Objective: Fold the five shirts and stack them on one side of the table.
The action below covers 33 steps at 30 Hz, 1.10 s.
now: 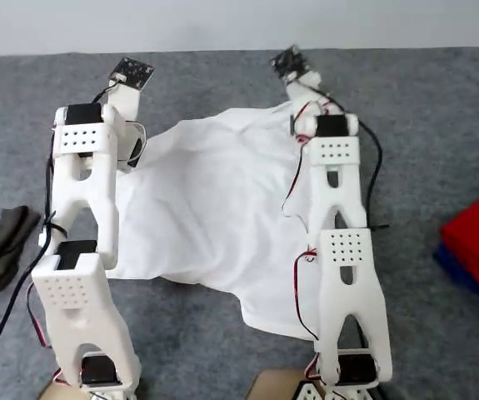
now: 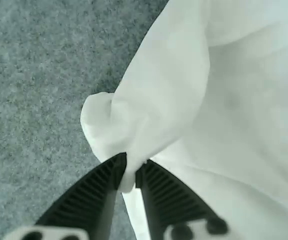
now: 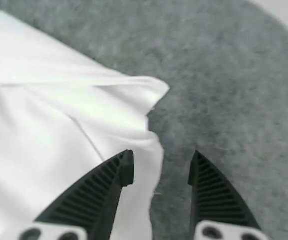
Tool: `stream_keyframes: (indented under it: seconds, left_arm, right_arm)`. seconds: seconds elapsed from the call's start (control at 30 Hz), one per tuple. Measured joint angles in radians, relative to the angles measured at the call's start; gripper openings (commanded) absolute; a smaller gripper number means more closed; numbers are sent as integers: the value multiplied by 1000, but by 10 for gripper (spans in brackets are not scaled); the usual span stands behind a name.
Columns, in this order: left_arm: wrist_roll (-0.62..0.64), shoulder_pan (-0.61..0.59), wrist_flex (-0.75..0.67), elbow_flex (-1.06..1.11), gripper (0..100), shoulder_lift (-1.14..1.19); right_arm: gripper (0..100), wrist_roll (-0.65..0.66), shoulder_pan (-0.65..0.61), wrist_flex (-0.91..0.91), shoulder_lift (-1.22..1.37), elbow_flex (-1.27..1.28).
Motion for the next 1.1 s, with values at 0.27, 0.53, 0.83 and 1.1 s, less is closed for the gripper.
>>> stream_keyframes:
  seconds: [0.27, 0.53, 0.83, 1.1]
  left_arm:
    - [0, 0, 2, 0, 6, 0]
    - [0, 0, 2, 0, 6, 0]
    - [0, 0, 2, 0, 6, 0]
    - [0, 0, 2, 0, 6, 0]
  right_arm:
    - [7, 91, 0, -26, 64, -3]
    - [10, 176, 0, 233, 8, -29]
    - [10, 170, 5, 551, -163, -29]
    - [10, 124, 32, 554, -301, 106]
